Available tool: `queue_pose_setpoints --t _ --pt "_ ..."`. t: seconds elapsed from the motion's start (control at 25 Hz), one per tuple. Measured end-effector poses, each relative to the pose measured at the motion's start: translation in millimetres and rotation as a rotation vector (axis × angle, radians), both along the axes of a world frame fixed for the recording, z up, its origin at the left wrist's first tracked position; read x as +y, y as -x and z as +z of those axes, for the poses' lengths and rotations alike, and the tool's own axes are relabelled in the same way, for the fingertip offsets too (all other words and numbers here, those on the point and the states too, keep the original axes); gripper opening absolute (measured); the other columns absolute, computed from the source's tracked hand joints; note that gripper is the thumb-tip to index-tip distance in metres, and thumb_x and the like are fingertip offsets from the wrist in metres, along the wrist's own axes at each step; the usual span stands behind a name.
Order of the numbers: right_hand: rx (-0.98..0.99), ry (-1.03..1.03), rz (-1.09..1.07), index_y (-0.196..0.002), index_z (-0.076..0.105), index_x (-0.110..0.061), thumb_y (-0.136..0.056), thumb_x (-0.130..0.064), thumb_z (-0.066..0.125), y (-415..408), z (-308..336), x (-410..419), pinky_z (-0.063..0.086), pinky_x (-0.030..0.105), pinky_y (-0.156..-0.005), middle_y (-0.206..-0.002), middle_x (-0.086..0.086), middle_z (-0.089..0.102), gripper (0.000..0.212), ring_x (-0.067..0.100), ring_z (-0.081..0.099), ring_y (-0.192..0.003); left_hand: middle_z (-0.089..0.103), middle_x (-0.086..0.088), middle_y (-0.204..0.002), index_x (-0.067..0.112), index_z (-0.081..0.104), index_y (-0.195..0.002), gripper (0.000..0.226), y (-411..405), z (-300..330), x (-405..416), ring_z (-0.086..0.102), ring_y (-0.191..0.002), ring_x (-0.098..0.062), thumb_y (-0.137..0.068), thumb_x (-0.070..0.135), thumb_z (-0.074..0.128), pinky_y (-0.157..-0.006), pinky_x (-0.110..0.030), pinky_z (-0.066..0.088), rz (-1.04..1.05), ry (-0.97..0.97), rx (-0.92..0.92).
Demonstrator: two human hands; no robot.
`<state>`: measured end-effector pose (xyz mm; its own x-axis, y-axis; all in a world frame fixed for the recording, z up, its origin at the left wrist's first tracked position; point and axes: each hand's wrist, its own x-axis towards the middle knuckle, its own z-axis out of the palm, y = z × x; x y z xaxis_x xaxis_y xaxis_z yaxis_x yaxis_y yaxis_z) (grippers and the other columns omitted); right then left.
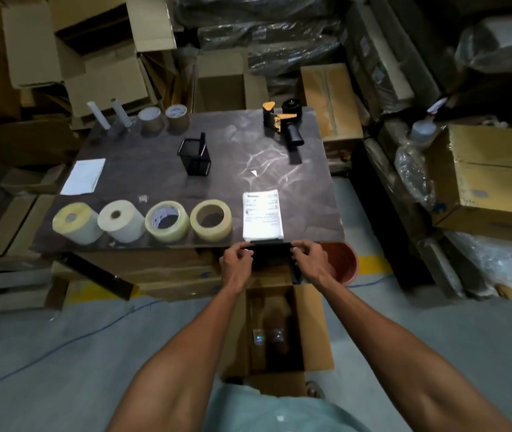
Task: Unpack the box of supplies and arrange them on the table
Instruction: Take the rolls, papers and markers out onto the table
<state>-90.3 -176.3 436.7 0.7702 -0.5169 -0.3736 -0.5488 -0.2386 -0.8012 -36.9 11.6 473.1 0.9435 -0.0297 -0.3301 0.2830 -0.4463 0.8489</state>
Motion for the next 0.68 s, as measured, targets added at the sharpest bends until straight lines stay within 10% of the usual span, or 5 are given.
queue_pose_setpoints --t 0.68 --pt "0.353 -0.075 0.286 -0.120 0.068 -0.011 -0.091 -0.018 0.061 171.9 -84.9 35.4 0.047 0.035 -0.102 -0.123 0.009 0.068 0.030 0.024 0.061 -0.116 0.068 -0.005 -0.119 0.019 0.068 -0.118 0.025 193.4 -118.5 12.0 0.062 -0.109 -0.021 -0.097 0.021 0.054 -0.091 -0.030 0.050 -0.136 -0.176 0.329"
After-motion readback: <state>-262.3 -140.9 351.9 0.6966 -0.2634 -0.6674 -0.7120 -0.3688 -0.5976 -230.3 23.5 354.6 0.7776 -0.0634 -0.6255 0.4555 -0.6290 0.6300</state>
